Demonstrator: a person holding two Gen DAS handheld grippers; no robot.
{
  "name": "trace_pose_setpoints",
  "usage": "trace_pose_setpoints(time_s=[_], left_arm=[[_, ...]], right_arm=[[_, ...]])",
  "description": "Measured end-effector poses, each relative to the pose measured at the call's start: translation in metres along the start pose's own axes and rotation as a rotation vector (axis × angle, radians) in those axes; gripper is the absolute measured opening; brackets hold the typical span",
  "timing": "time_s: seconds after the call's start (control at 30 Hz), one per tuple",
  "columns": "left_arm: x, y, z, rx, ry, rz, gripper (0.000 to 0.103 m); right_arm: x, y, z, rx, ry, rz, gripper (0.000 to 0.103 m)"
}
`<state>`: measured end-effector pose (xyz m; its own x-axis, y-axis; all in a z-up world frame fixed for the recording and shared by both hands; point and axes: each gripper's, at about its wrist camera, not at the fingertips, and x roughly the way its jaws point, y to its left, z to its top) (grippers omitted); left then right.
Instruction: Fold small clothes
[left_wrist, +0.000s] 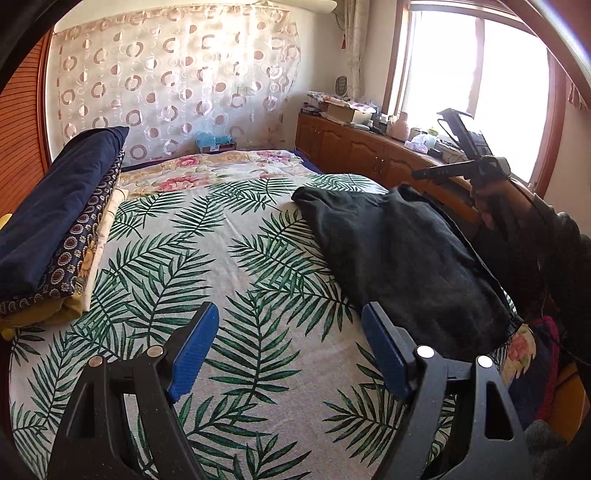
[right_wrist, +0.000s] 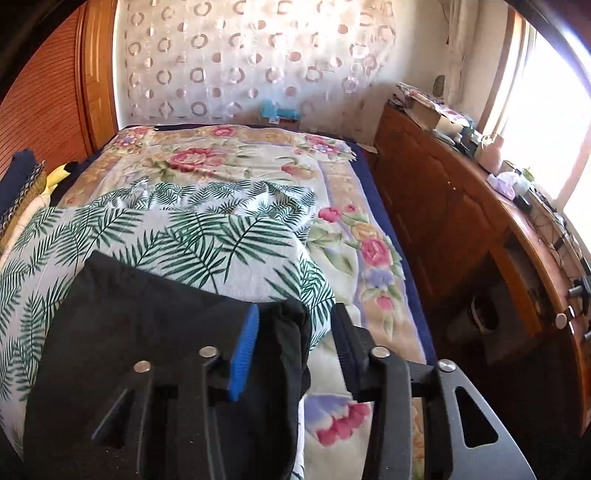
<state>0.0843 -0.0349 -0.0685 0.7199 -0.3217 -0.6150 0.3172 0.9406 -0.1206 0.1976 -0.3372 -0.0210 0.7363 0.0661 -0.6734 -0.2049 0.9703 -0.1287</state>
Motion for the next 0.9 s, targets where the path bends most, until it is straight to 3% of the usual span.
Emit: trace_pose_setpoints(time_s=[0.17,0.4,0.53,0.67,0.9], left_arm=[[0.007,-0.012,0.000,0.017,0.013,-0.029,0.080],[0.019,-0.037,-0.003,0.064,0.047,-0.071,0.080],[0.026,-0.051,-0.005,0.090,0.073,-0.100,0.080],[0.031,-0.065,-0.008,0.112,0.095,-0.124,0.080],[0.036,-0.073,-0.015,0.127,0.124,-0.131,0.080]], right_arm=[[-0.030,0.002,-0.032,-0.043,-0.044,0.056,0.044],[-0.084,0.005,-0.128,-0.047,-0.043,0.175,0.044],[-0.106,0.004,-0.168,-0.051,-0.025,0.191,0.044],[-0.122,-0.008,-0.191,-0.014,-0.017,0.200,0.044],[-0.122,-0.013,-0.201,-0.011,0.037,0.254,0.044]])
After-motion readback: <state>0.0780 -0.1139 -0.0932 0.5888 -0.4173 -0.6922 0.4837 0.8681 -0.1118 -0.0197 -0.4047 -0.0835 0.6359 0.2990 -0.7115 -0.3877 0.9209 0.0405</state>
